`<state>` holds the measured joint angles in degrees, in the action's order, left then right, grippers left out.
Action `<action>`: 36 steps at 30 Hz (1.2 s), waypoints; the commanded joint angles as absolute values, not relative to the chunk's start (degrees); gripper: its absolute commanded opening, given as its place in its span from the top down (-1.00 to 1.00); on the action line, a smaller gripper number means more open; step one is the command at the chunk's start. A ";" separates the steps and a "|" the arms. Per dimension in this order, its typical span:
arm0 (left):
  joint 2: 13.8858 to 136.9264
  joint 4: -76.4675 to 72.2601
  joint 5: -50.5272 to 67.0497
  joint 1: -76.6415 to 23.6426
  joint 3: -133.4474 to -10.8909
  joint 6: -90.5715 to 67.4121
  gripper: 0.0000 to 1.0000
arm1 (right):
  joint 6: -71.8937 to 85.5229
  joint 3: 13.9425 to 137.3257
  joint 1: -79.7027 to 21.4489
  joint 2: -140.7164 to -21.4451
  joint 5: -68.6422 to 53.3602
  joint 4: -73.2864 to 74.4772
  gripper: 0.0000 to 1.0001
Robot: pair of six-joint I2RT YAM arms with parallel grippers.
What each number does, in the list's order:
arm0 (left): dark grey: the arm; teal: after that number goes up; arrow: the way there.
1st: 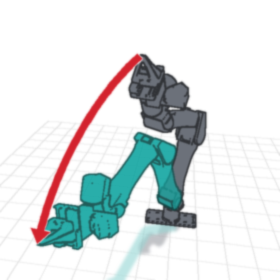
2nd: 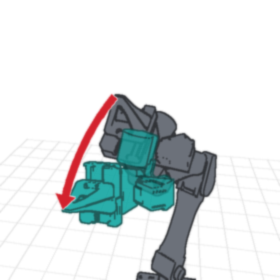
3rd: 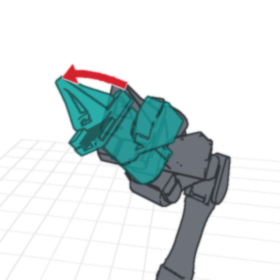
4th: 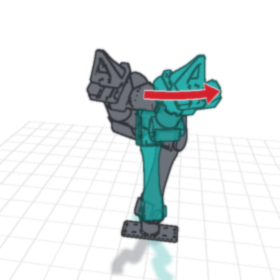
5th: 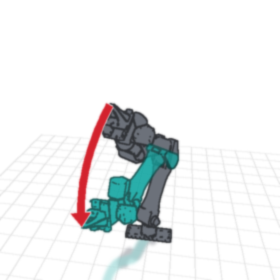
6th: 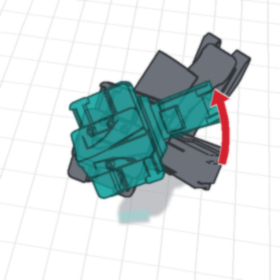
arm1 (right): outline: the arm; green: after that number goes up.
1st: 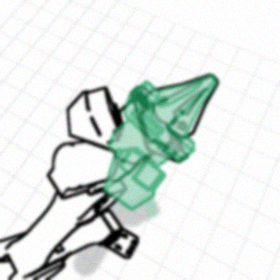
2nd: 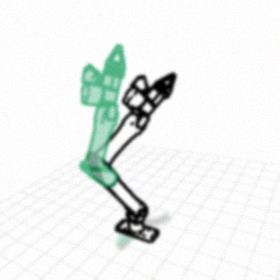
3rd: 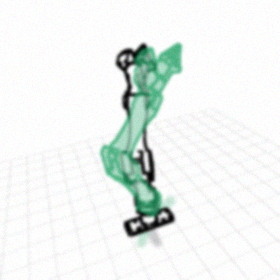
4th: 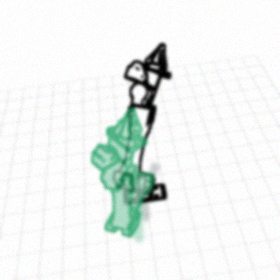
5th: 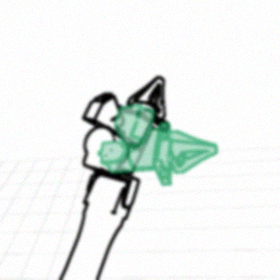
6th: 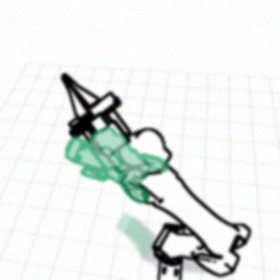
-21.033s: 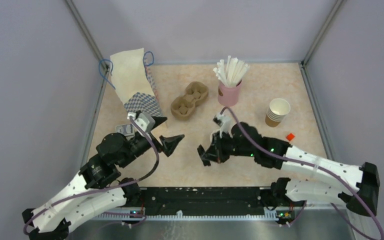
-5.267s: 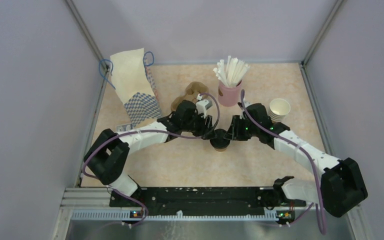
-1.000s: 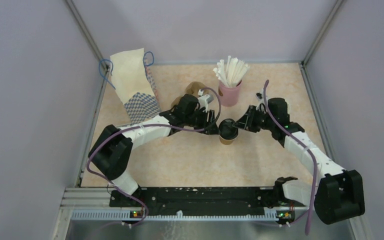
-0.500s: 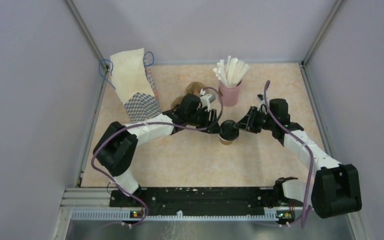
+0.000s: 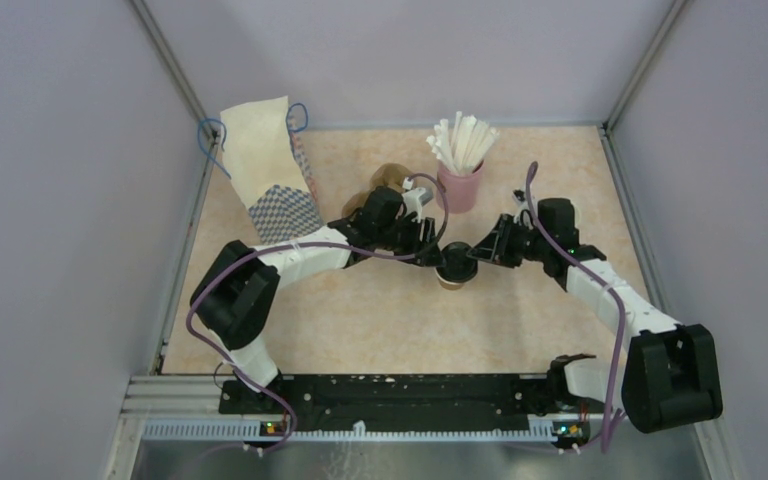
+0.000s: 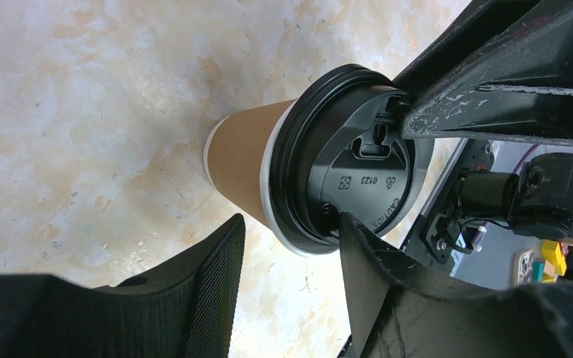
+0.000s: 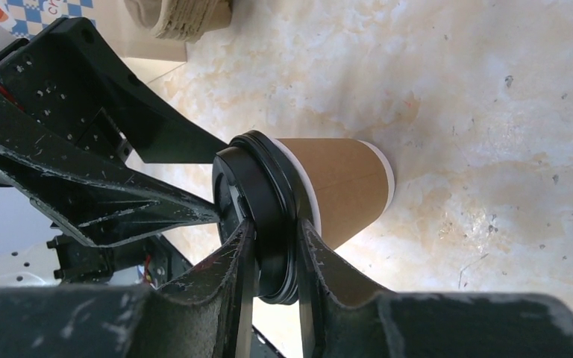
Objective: Pack the takeout coffee
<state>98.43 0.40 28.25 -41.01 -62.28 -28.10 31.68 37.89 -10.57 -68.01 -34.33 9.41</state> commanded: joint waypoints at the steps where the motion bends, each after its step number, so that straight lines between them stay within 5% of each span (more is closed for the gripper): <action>1: 97.18 -1.45 28.30 -40.91 -63.95 -26.81 -0.11 | 32.91 37.70 -9.54 -67.44 -36.57 6.52 0.62; 36: 96.98 -1.68 26.46 -40.88 -63.00 -26.64 -0.12 | 38.35 34.70 -8.54 -67.69 -42.58 0.48 0.65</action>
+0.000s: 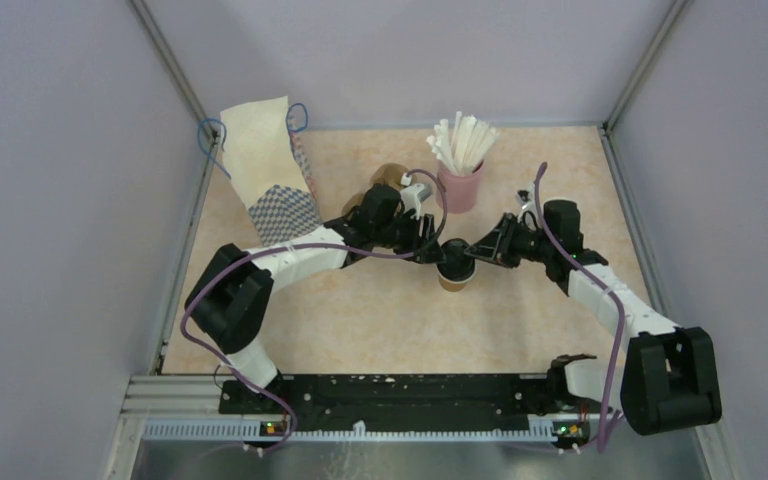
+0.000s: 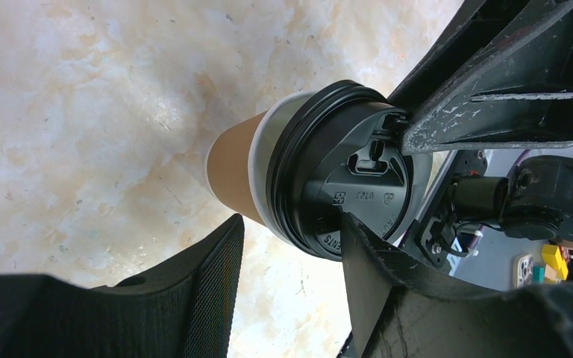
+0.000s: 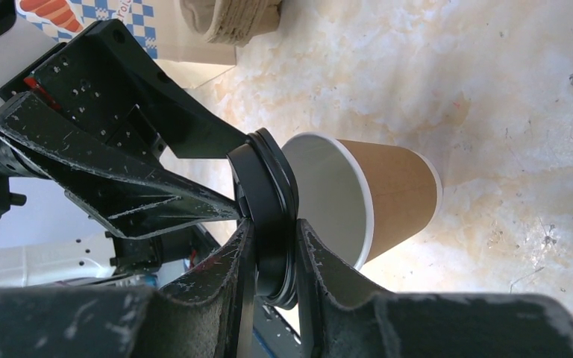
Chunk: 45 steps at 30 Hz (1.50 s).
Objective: Pack the takeout coffee
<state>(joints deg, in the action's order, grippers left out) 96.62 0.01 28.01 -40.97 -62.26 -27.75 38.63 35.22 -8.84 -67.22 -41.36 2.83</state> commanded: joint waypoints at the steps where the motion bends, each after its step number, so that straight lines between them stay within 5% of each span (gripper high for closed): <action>1: 97.22 -1.59 26.52 -40.87 -63.02 -26.57 -0.12 | 38.14 34.73 -8.55 -67.92 -42.49 0.48 0.65; 45: 94.80 1.43 25.11 -41.05 -62.48 -26.45 -0.15 | 41.19 33.16 -8.61 -67.62 -44.91 -3.48 0.63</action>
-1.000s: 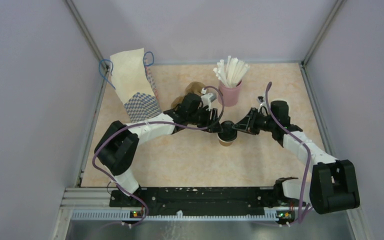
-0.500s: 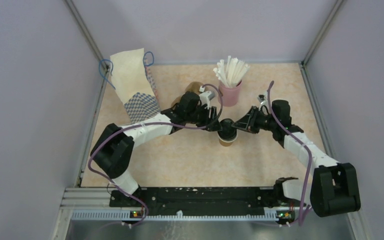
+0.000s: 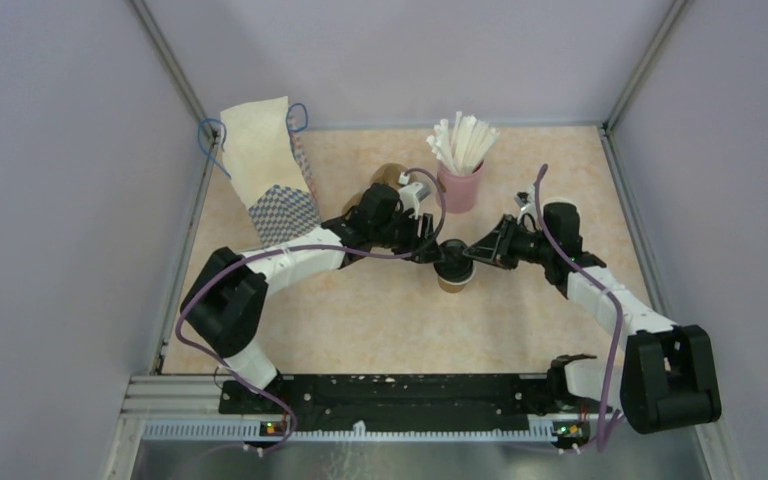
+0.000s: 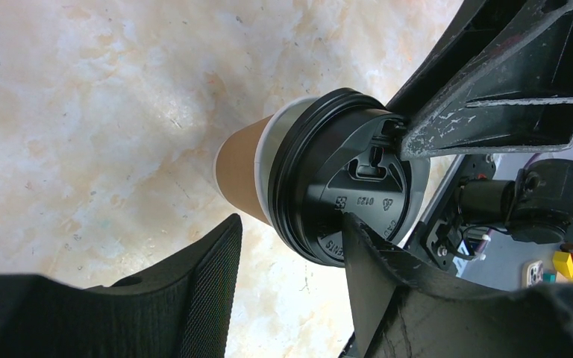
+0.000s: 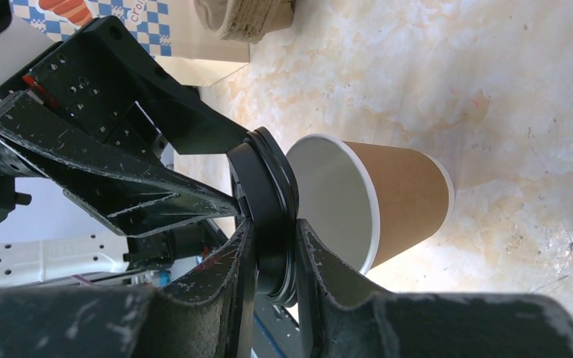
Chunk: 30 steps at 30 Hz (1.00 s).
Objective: Pack the takeout coffee
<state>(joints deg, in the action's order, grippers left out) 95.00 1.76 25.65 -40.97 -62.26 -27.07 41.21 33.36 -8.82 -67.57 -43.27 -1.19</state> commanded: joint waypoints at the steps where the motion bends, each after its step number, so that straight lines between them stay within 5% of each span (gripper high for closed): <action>1: 94.95 1.41 25.20 -41.05 -62.47 -26.53 -0.15 | 41.07 33.18 -8.61 -67.86 -45.06 -3.43 0.63; 21: 97.42 1.19 25.69 -41.31 -62.84 -26.37 -0.13 | 38.77 33.49 -8.60 -68.73 -43.39 -1.41 0.60; 30: 97.72 1.14 25.70 -41.31 -63.00 -26.28 -0.13 | 38.40 34.31 -8.55 -67.26 -42.09 -0.10 0.40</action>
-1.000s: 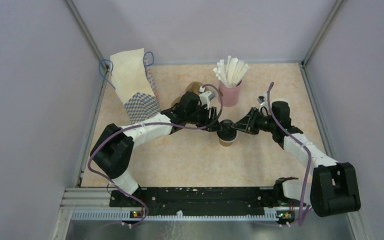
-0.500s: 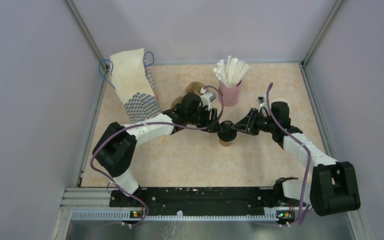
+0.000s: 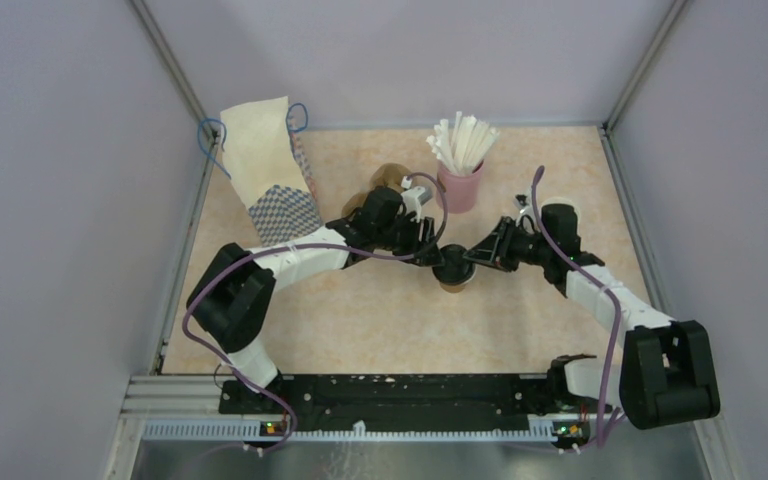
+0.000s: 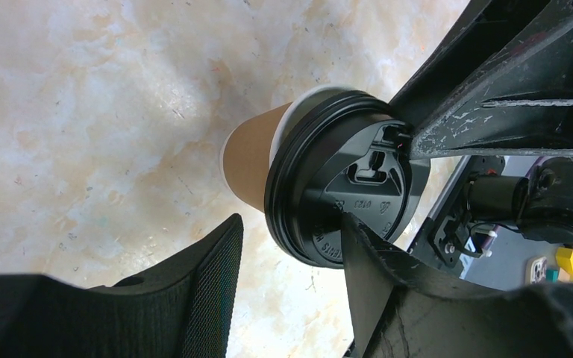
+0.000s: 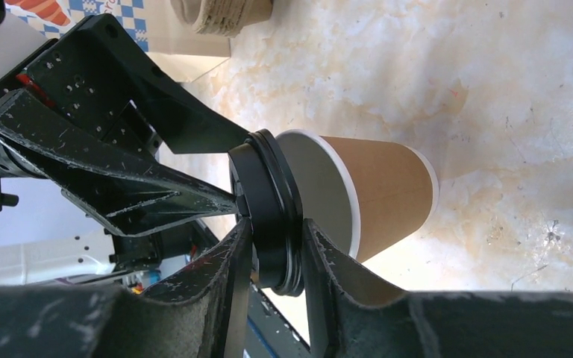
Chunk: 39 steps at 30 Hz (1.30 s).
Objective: Pack the takeout coffee
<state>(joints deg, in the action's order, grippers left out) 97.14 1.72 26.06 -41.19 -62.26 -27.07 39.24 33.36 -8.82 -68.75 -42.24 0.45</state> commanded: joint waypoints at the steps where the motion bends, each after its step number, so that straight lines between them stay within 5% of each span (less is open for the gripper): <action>1: 97.86 1.14 25.81 -41.36 -63.08 -26.28 -0.14 | 38.26 34.49 -8.59 -66.83 -41.68 -0.09 0.37; 24: 100.53 0.44 28.10 -41.65 -65.39 -27.42 -0.05 | 27.95 39.63 -11.09 -57.09 -26.79 13.83 0.10; 31: 101.24 0.44 28.18 -41.92 -66.47 -27.52 -0.05 | 22.66 44.29 -22.65 -55.88 -10.70 19.47 0.19; 39: 102.17 0.84 28.30 -42.27 -67.98 -27.42 -0.04 | 21.44 44.94 -26.71 -57.46 -8.16 19.76 0.26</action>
<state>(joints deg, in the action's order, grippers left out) 101.82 1.72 27.64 -41.85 -65.32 -27.35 23.05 42.24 -24.56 -57.12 -11.99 18.94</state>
